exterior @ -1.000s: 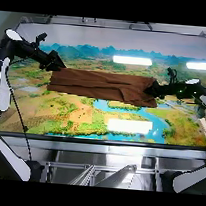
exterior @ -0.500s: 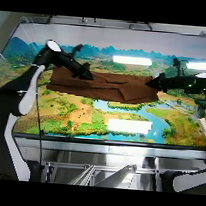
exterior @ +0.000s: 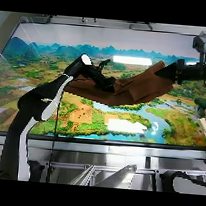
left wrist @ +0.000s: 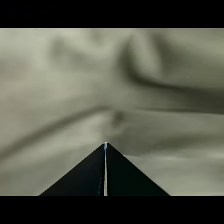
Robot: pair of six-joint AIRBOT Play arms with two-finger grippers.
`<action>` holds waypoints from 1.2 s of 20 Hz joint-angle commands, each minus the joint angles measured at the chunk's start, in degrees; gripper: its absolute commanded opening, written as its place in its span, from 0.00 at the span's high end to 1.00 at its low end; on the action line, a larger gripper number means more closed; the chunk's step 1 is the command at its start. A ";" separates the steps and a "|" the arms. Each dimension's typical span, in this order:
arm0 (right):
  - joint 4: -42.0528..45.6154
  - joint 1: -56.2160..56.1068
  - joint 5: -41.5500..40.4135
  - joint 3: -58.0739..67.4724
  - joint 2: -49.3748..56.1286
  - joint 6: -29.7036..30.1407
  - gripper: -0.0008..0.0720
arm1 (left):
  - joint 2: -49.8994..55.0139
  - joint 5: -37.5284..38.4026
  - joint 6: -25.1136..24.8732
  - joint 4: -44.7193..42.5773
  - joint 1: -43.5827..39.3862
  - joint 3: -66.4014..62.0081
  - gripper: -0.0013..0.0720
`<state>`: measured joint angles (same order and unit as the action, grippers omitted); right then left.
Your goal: Fold the shirts.
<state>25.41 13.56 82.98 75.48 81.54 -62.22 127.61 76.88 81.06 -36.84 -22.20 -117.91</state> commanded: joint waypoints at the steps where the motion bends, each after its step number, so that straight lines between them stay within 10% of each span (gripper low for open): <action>1: 1.51 0.02 1.51 0.09 -3.72 -3.34 0.96 | -7.74 5.35 -8.52 25.51 3.96 1.31 0.99; 8: 2.25 -19.06 -21.03 4.02 0.09 -7.67 0.96 | -26.05 15.06 -10.56 33.33 22.36 1.36 0.99; 15: 11.17 -46.77 -36.30 29.73 33.53 -19.02 0.92 | -34.56 14.86 -14.97 33.40 31.06 17.64 0.99; 17: 5.09 -50.58 -36.24 39.28 40.81 -17.44 0.29 | -35.54 14.97 -15.74 33.46 31.04 23.17 0.99; 22: 5.18 -45.79 -23.12 42.07 36.81 -16.04 0.85 | -38.27 16.15 -20.28 33.97 31.04 32.13 0.99; 24: 11.50 -40.79 -14.58 40.09 33.53 -20.68 0.87 | -40.26 16.20 -22.16 33.88 31.06 35.43 0.99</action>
<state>31.53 -31.62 57.36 115.55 117.56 -79.07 89.62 92.60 62.06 -3.09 8.71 -87.29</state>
